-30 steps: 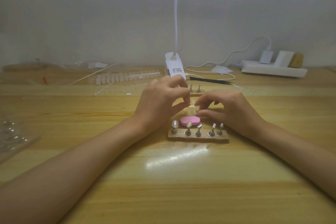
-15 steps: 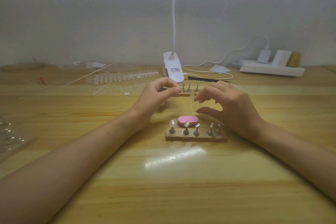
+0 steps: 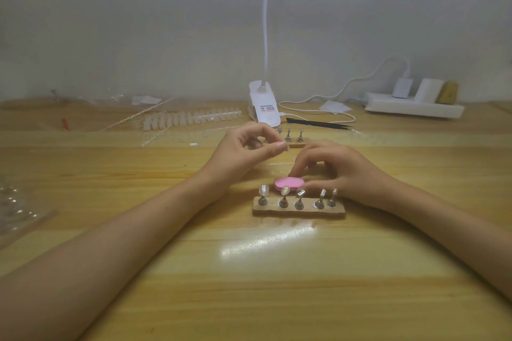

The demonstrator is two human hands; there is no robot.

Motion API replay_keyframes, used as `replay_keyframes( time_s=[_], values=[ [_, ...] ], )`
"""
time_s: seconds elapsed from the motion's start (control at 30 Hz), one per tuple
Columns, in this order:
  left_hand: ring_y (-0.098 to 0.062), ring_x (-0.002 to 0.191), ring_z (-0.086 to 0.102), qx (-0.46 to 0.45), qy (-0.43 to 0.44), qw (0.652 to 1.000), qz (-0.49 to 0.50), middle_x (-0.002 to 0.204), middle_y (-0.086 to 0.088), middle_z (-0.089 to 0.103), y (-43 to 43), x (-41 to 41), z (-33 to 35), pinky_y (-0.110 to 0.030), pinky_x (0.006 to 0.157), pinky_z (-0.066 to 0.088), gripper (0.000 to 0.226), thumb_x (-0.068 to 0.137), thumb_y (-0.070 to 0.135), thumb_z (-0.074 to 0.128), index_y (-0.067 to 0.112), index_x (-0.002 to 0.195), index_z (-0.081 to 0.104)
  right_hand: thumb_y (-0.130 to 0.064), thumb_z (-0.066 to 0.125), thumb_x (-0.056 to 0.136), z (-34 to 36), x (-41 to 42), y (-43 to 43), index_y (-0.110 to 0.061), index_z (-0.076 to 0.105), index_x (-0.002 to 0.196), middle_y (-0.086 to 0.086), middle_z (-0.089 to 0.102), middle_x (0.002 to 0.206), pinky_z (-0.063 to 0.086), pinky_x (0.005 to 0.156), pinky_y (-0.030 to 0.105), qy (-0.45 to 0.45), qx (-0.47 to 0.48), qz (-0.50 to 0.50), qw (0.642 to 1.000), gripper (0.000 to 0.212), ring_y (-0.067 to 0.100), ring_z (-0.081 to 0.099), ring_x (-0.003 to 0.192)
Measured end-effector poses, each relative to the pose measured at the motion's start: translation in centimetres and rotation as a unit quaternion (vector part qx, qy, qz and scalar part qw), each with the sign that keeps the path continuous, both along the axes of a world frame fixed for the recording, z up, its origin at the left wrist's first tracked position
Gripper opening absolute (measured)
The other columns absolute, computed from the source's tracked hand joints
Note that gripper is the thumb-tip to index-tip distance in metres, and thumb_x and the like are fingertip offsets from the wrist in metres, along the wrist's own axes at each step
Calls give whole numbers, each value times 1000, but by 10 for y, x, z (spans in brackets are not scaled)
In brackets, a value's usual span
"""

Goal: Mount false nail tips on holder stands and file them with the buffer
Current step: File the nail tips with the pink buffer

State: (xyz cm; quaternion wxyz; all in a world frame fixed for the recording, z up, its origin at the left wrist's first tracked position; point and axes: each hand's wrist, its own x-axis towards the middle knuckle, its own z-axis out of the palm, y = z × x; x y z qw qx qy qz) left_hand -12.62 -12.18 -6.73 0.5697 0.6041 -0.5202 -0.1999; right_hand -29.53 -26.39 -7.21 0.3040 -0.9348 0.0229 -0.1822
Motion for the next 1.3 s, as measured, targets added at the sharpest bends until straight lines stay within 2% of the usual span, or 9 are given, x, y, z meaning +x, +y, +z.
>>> replay_keyframes(
  time_s=[0.23, 0.4, 0.5, 0.63, 0.77, 0.87, 1.07, 1.2, 1.3],
  values=[
    [-4, 71, 49, 18, -37, 999, -11, 84, 19, 64, 0, 2, -3, -10, 69, 41, 6, 82, 21, 78, 21, 79, 73, -16, 78, 84, -2, 0, -5, -20, 76, 96, -14, 72, 88, 44, 57, 18, -12, 74, -17, 997, 12, 5, 55, 68],
    [-5, 69, 47, 22, -51, 998, -12, 81, 19, 63, -1, 2, -3, -9, 67, 40, 7, 82, 20, 78, 20, 79, 72, -17, 74, 87, 0, -2, -9, -17, 76, 99, -7, 74, 93, 49, 66, 34, -42, 149, -49, 987, 12, 19, 63, 79],
    [-4, 67, 48, 17, -59, 998, -17, 81, 20, 62, 0, 1, -3, -8, 64, 39, 7, 83, 19, 78, 19, 80, 71, -15, 71, 88, 2, -3, -10, -15, 75, 101, -1, 76, 93, 49, 62, 16, -59, 195, -50, 978, 13, 10, 68, 78],
    [-6, 69, 48, -4, -94, 995, -27, 82, 17, 60, 1, -2, -2, -9, 62, 37, 6, 83, 16, 77, 15, 81, 71, -16, 71, 88, 1, -2, -9, -9, 75, 107, 5, 77, 96, 58, 80, 41, -21, 214, -28, 976, 20, 23, 74, 85],
    [-5, 73, 52, -35, -119, 992, -20, 87, 7, 61, 1, -4, 0, -9, 63, 38, 9, 84, 10, 75, 16, 81, 68, -25, 68, 87, 0, -1, -11, -13, 76, 104, 6, 77, 90, 41, 50, 23, -59, 264, -69, 960, 23, 4, 53, 52],
    [-12, 73, 52, -22, -125, 992, -20, 88, 4, 61, 0, -3, -1, -10, 64, 38, 8, 84, 13, 76, 16, 81, 69, -22, 70, 84, -2, 0, -10, -7, 75, 103, 6, 78, 92, 49, 57, 13, -34, 292, -26, 955, 25, 9, 71, 69],
    [1, 71, 50, -27, -119, 992, -30, 87, 2, 60, -1, -3, -2, -7, 63, 37, 12, 84, 11, 75, 19, 79, 67, -26, 73, 80, -4, 1, -14, -8, 75, 100, 0, 78, 89, 52, 59, 19, -14, 297, -37, 954, 27, 6, 70, 70],
    [-6, 69, 49, -14, -126, 991, -42, 87, 0, 59, -1, -4, -2, -7, 62, 36, 11, 83, 13, 76, 19, 79, 69, -31, 71, 80, -4, 2, -18, -11, 75, 100, -7, 76, 88, 38, 49, 17, -80, 308, -85, 944, 28, 4, 52, 61],
    [2, 69, 50, -28, -124, 992, -26, 84, 5, 59, -1, -3, -2, -8, 63, 37, 10, 83, 10, 76, 17, 80, 69, -27, 73, 80, -5, 3, -15, -12, 77, 97, -1, 78, 88, 48, 55, 14, -27, 291, -34, 956, 23, 4, 69, 69]
  ],
)
